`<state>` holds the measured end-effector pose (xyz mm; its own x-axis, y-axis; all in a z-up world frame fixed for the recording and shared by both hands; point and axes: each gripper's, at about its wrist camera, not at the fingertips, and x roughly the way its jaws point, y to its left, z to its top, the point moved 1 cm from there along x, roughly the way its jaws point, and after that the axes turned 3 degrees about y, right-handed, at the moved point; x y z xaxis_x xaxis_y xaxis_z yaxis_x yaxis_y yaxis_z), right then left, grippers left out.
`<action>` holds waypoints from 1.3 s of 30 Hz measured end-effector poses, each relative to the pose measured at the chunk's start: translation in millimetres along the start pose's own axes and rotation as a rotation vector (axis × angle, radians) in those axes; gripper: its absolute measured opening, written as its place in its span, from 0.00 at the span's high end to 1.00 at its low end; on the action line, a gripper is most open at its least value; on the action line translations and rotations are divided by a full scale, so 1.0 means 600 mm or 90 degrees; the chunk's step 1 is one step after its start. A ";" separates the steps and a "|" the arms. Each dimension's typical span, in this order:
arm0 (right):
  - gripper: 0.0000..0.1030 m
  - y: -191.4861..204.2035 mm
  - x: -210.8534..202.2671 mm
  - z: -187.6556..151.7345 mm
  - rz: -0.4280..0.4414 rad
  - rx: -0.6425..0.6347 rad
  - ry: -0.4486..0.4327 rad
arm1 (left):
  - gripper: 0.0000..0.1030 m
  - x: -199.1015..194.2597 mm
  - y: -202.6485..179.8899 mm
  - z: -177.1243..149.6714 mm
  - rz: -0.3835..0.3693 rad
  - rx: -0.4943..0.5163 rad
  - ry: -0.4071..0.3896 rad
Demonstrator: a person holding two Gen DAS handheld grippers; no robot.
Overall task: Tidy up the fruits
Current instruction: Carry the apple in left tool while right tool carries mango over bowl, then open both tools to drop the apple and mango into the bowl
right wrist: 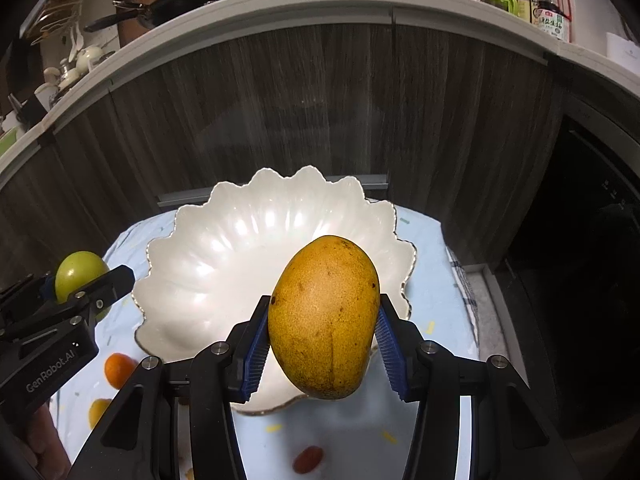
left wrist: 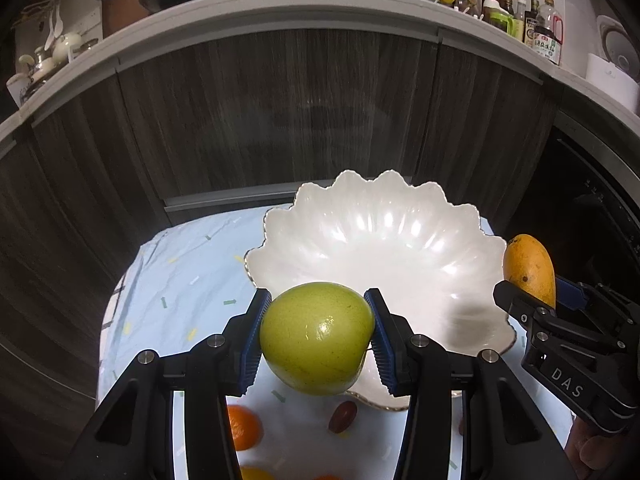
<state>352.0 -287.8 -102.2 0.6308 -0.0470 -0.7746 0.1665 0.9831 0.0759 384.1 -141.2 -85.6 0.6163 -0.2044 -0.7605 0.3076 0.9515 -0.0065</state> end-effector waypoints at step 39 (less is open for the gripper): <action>0.14 -0.015 0.051 -0.003 -0.047 0.013 0.040 | 0.18 0.082 0.001 -0.020 0.009 0.007 0.081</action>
<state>368.2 -297.9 -127.6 0.5673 -0.1081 -0.8164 0.2273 0.9734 0.0291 406.0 -147.9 -131.2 0.5241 -0.1594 -0.8366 0.3075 0.9515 0.0113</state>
